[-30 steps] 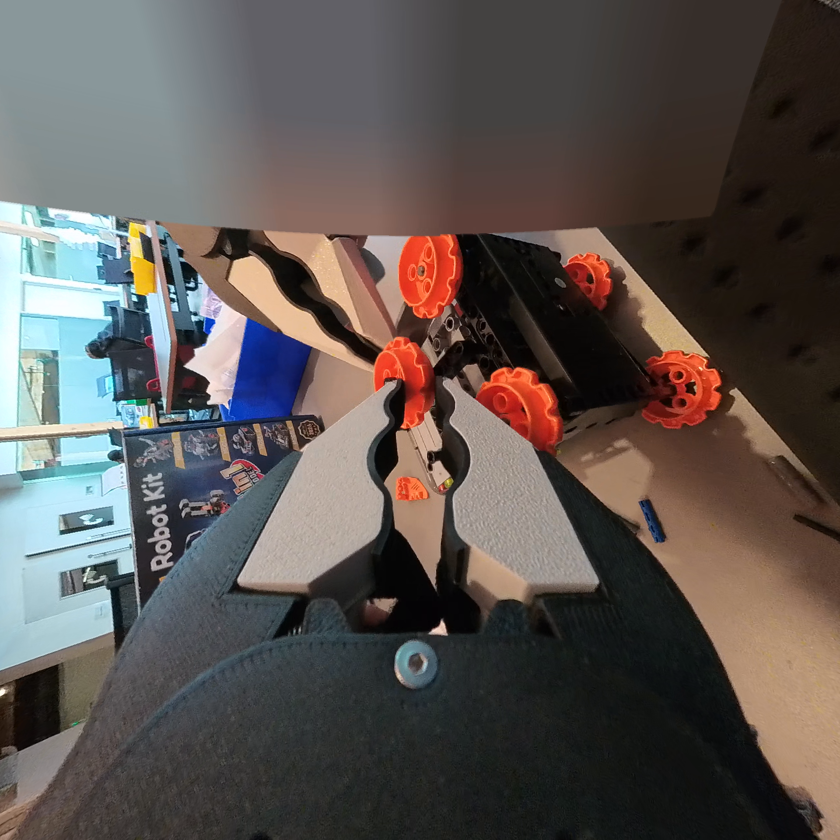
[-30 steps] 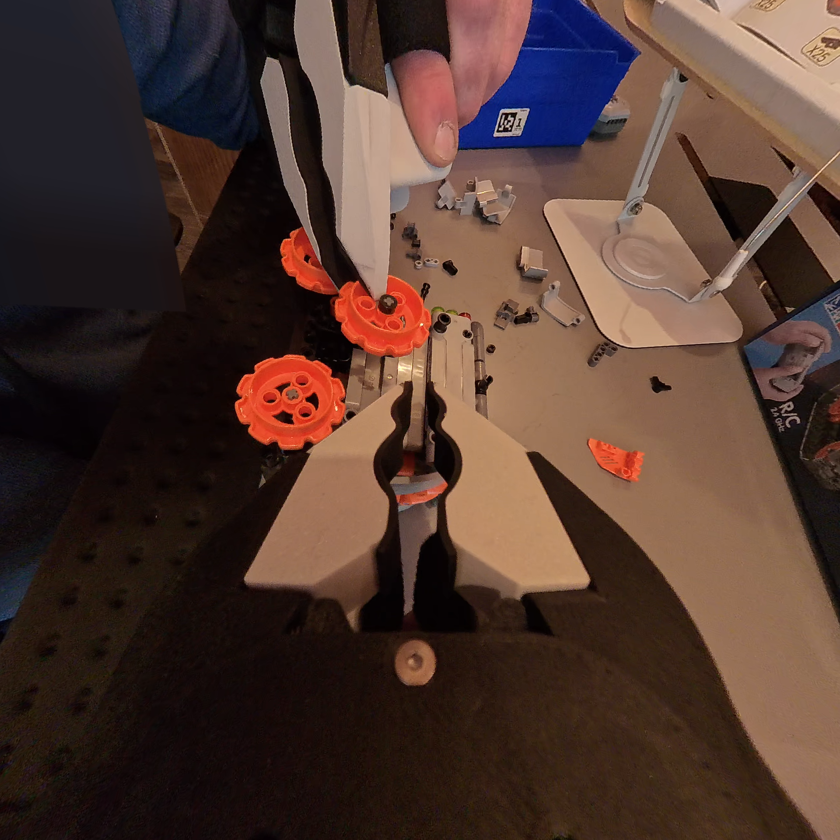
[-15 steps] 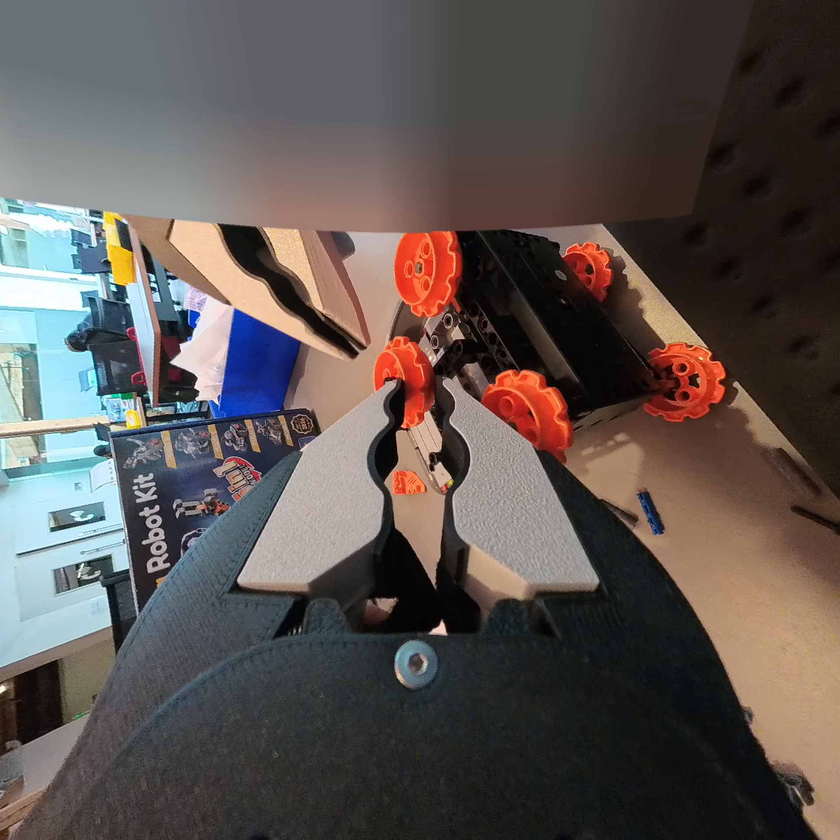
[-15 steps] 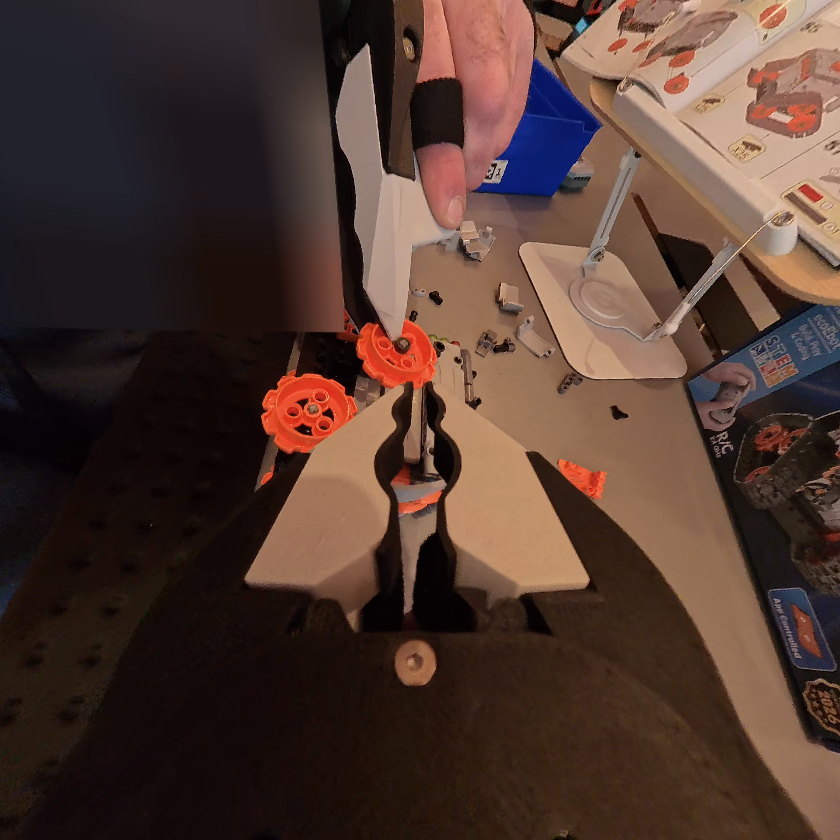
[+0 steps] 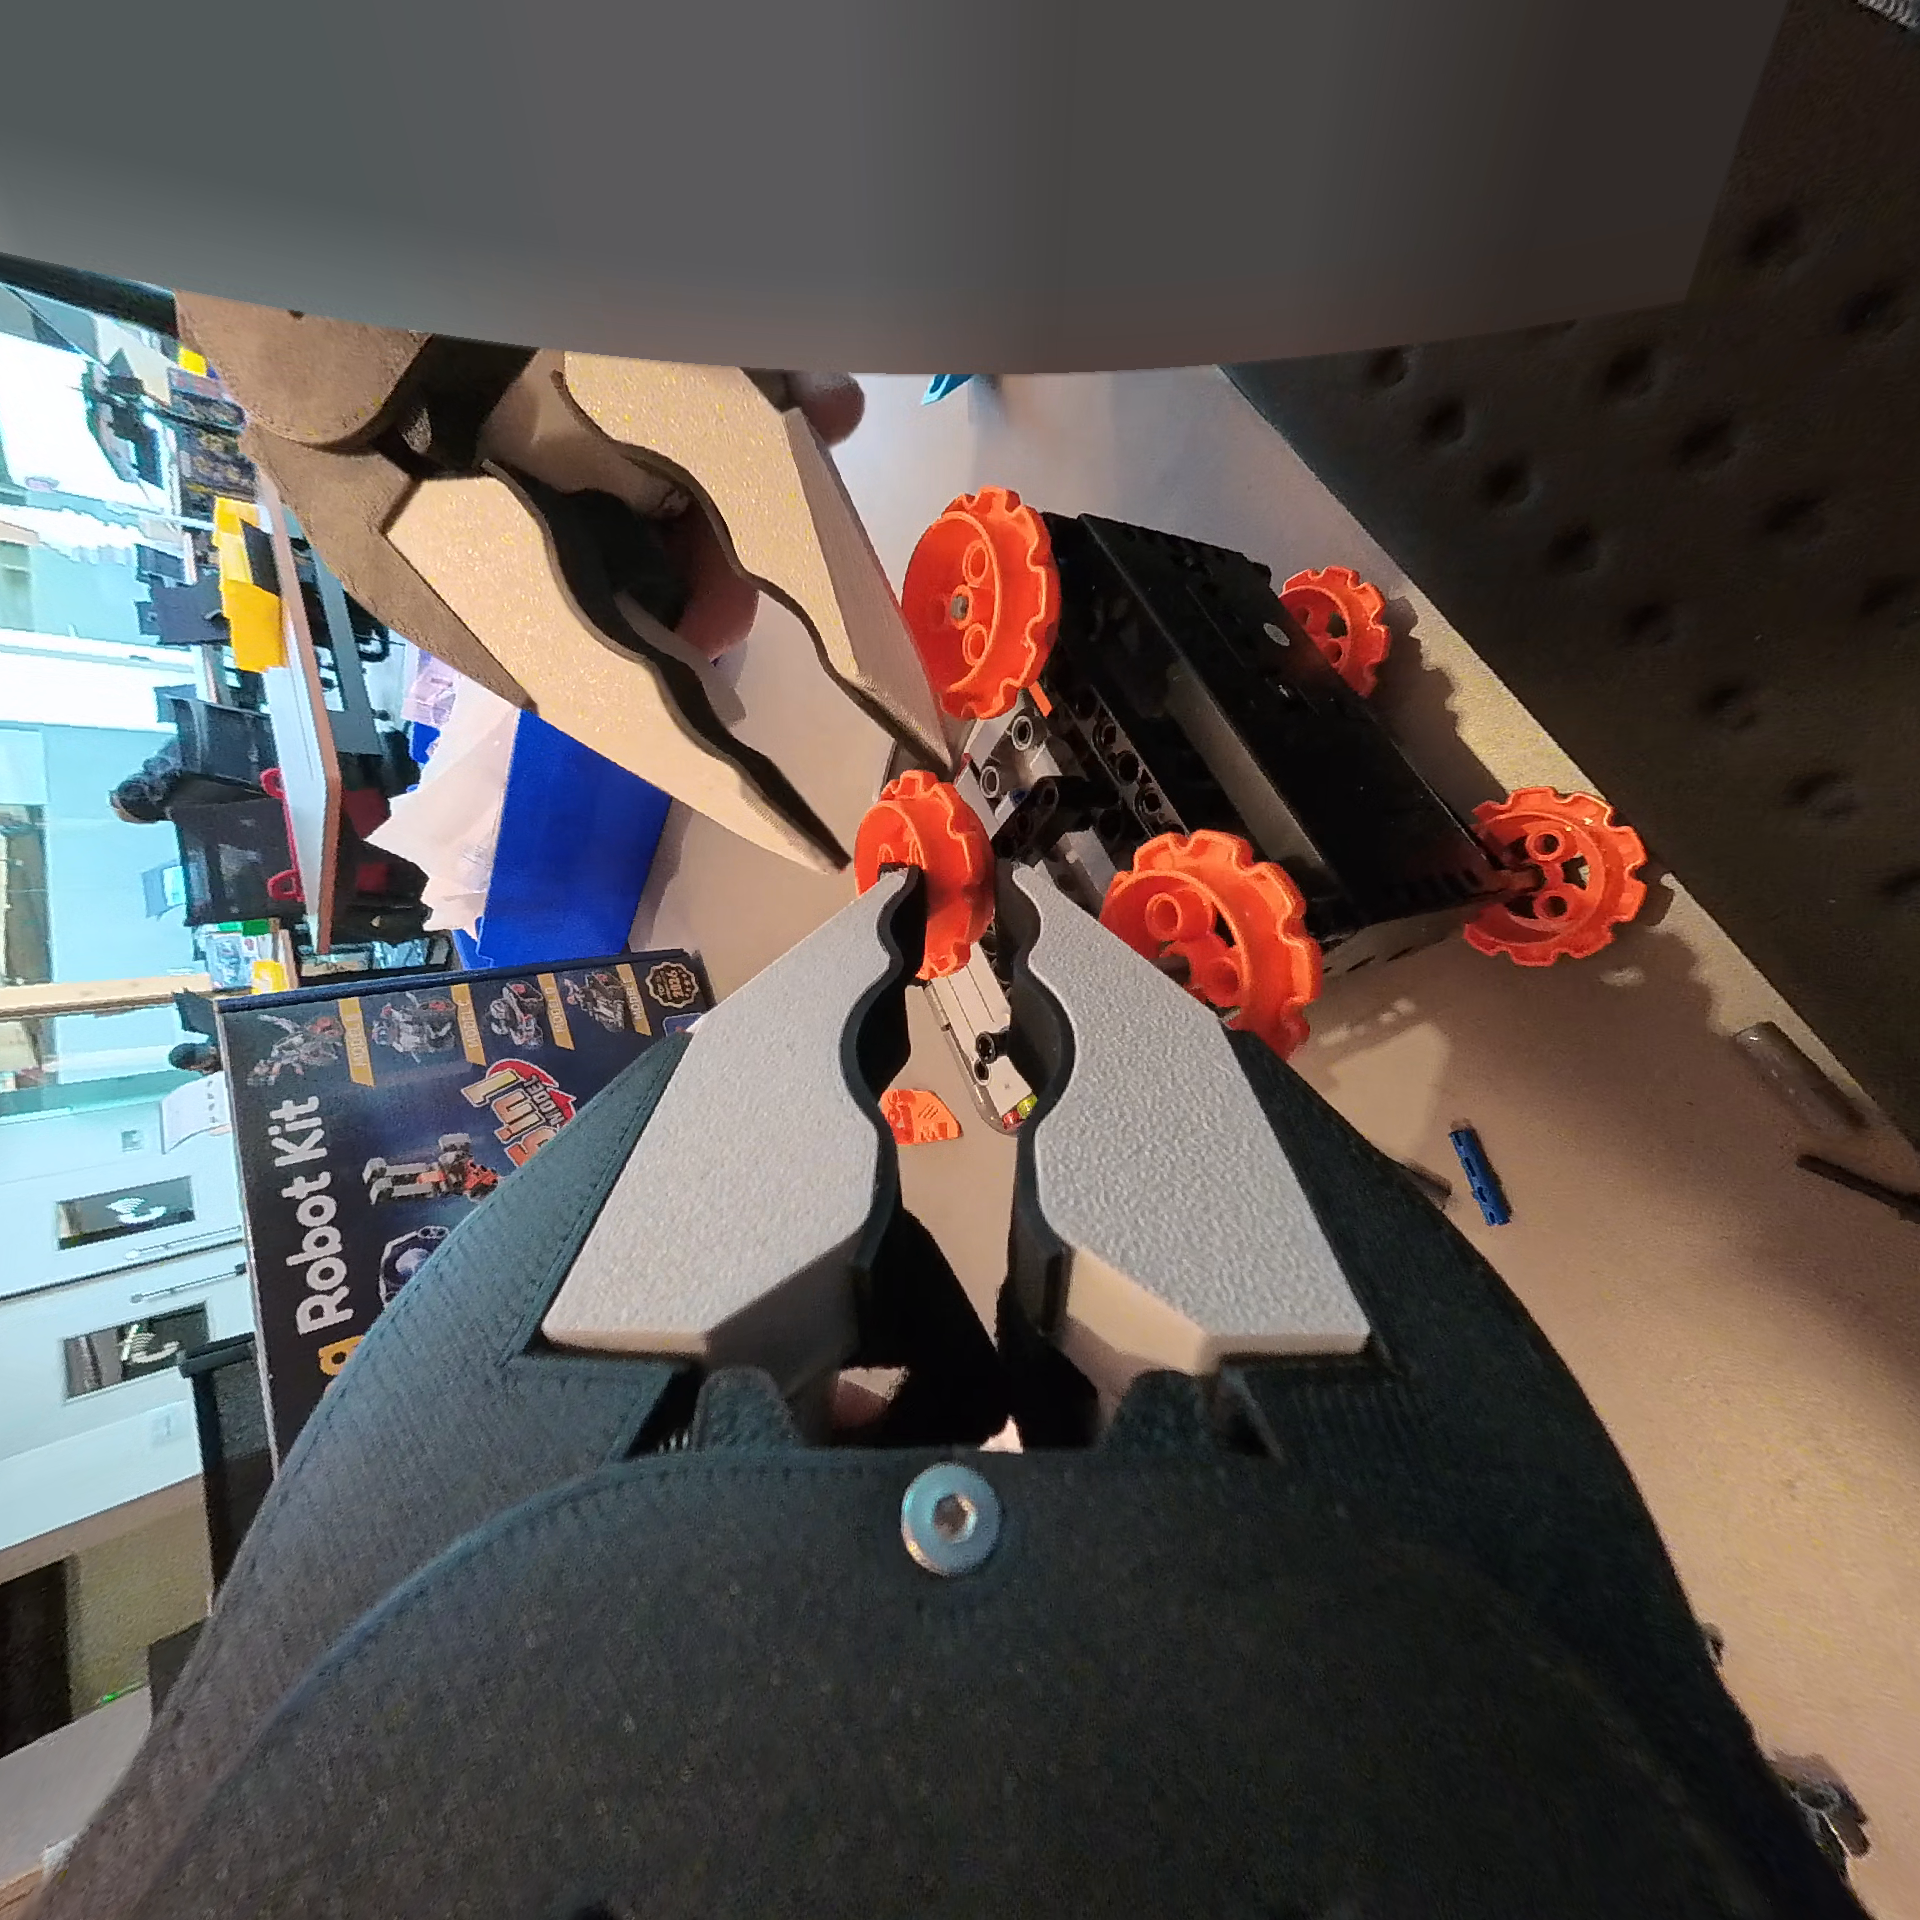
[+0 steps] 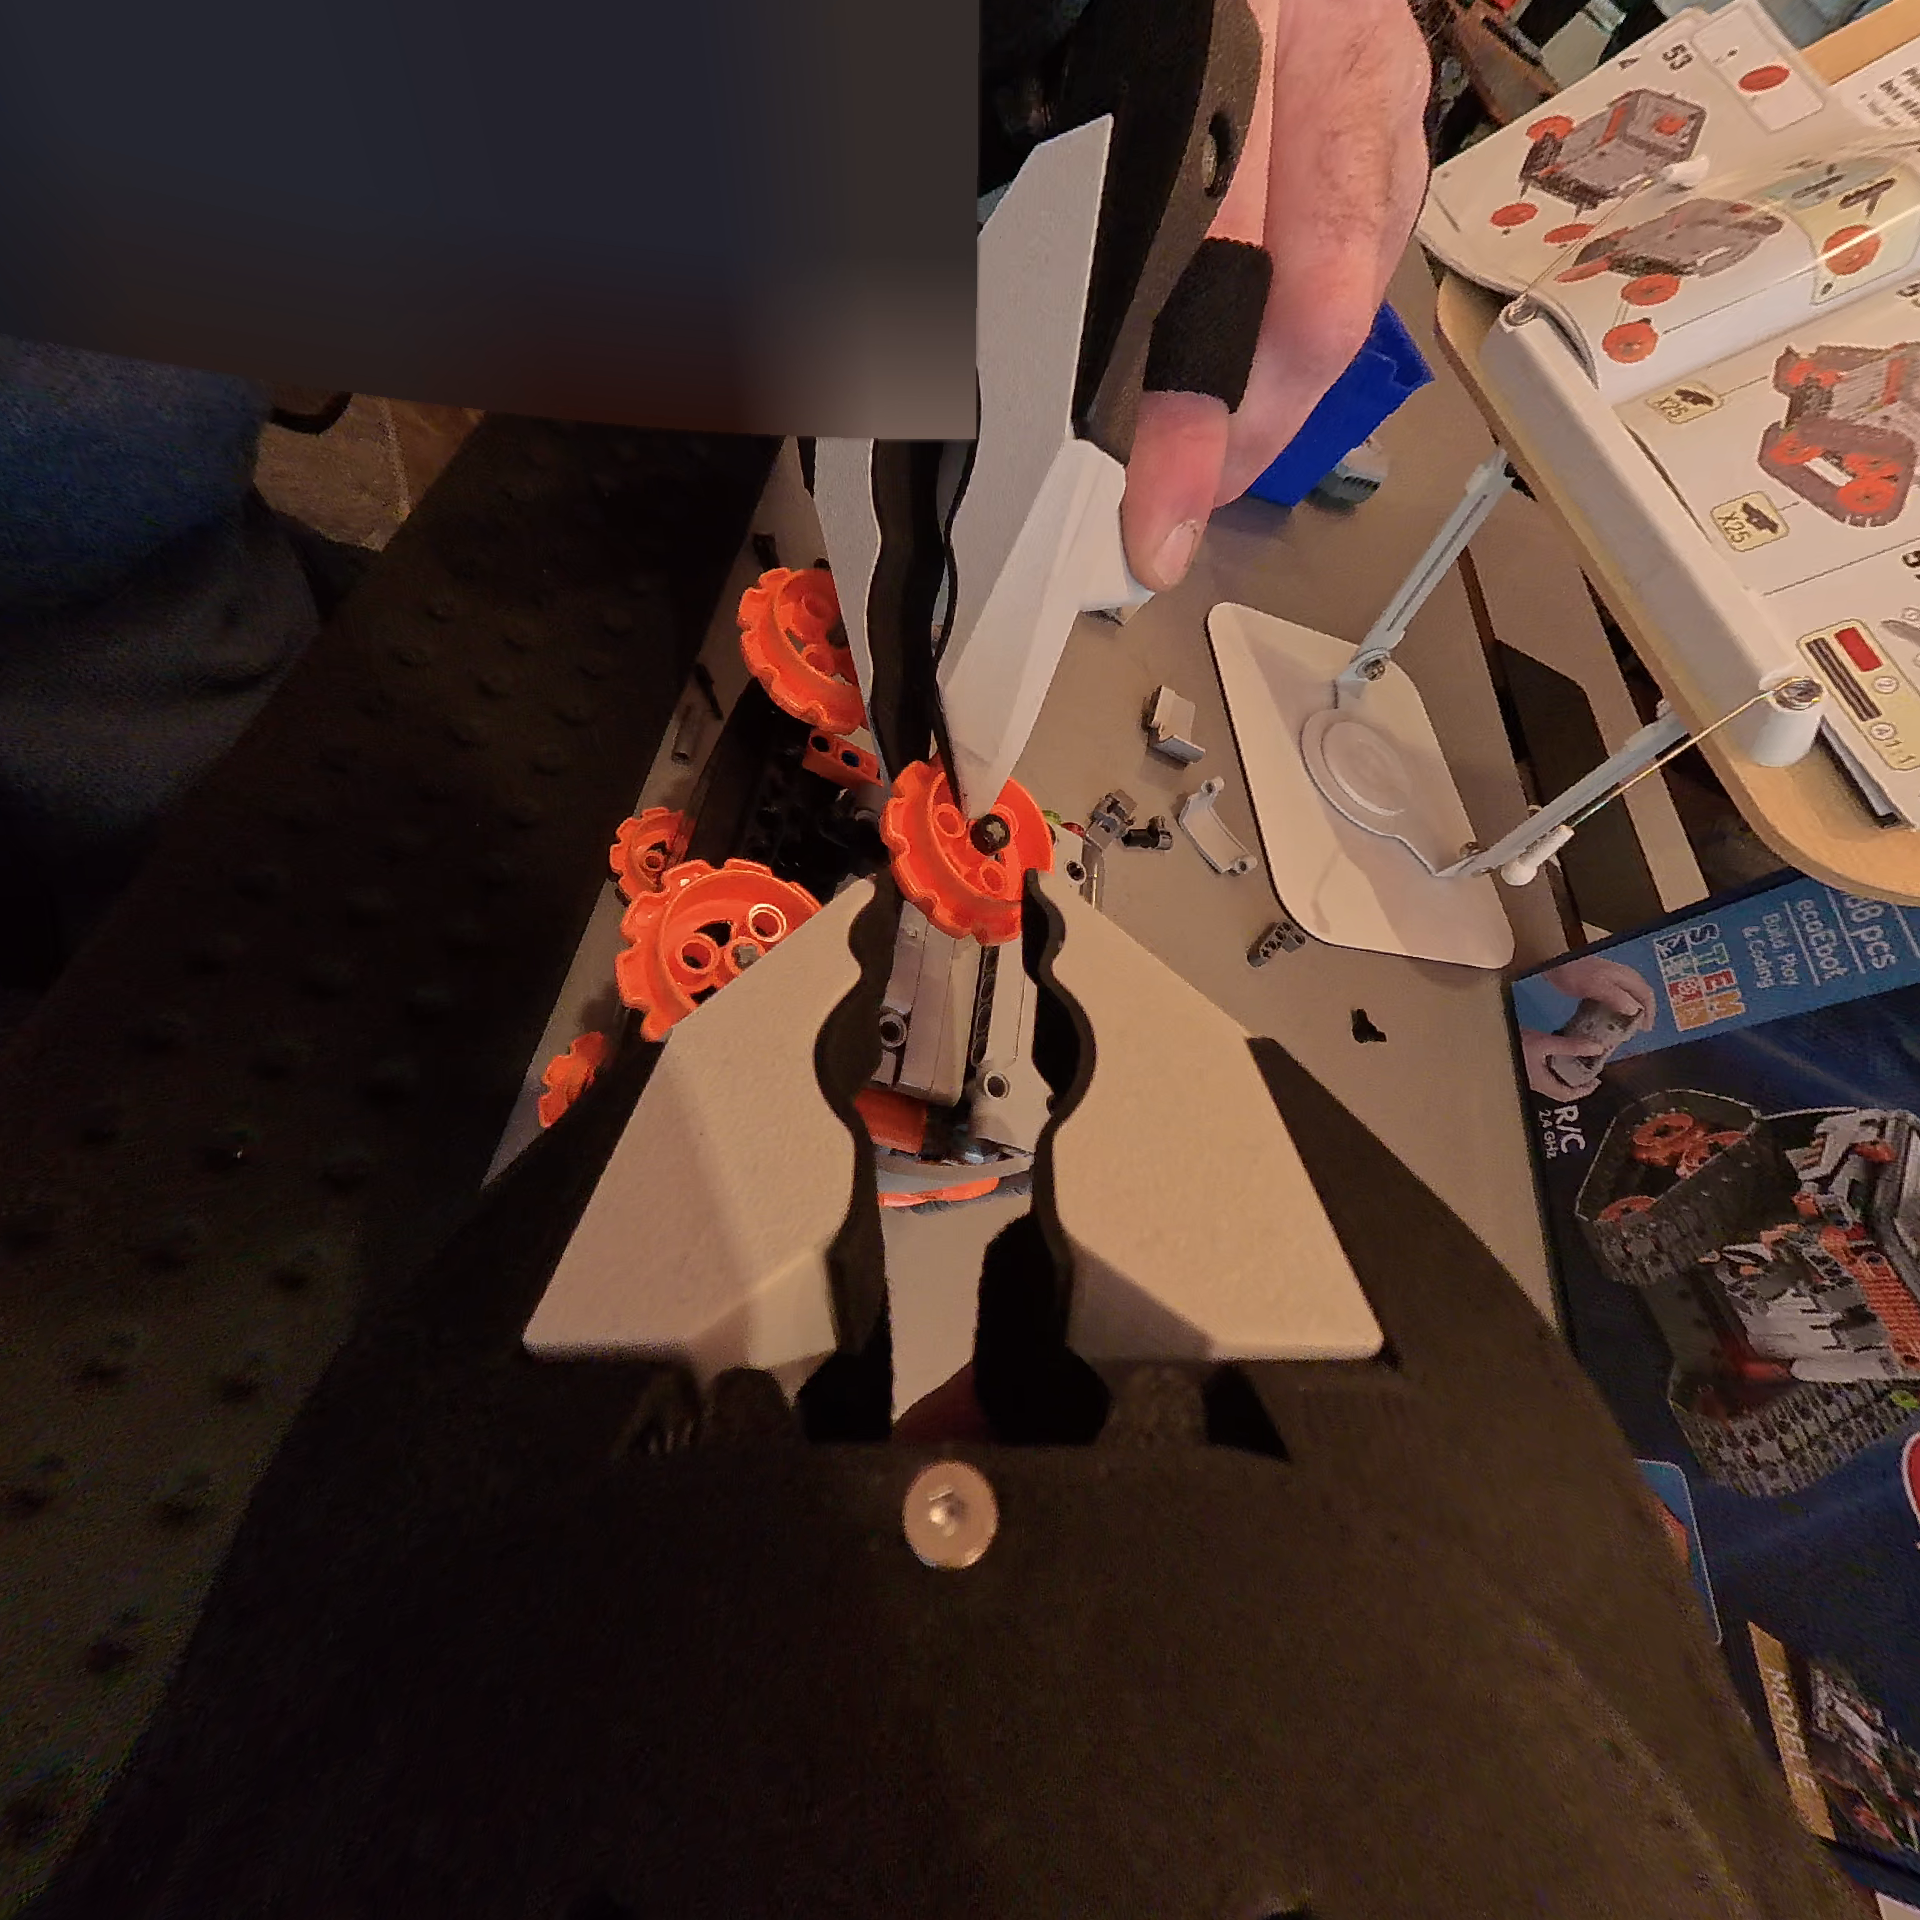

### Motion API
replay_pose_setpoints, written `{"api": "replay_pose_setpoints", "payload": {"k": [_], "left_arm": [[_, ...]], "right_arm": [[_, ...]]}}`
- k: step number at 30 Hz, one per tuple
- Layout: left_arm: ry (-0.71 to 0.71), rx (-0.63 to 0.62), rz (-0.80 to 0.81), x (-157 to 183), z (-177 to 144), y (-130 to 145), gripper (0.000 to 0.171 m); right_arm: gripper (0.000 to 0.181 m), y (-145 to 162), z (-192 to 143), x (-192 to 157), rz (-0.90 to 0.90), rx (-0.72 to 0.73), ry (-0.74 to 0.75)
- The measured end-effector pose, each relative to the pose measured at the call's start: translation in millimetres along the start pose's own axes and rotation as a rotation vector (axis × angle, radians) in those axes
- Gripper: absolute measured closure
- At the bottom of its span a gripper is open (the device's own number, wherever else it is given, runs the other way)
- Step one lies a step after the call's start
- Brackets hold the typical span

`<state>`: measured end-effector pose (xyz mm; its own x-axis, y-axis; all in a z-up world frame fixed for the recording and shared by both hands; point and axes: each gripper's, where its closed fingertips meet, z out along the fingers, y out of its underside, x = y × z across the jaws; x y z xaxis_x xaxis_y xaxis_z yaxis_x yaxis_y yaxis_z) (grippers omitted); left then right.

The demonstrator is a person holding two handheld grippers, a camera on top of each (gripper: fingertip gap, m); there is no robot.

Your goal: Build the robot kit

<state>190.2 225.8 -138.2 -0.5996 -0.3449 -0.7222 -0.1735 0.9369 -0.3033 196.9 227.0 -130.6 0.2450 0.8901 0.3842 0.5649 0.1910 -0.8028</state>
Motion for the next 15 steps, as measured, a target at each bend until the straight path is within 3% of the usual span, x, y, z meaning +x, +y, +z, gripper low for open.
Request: {"api": "replay_pose_setpoints", "payload": {"k": [15], "left_arm": [[0.023,0.024,-0.099,0.5,0.6,3.7,0.159]], "right_arm": [[0.166,3.9,8.9,-1.8,-0.133,-0.118,-0.106]]}}
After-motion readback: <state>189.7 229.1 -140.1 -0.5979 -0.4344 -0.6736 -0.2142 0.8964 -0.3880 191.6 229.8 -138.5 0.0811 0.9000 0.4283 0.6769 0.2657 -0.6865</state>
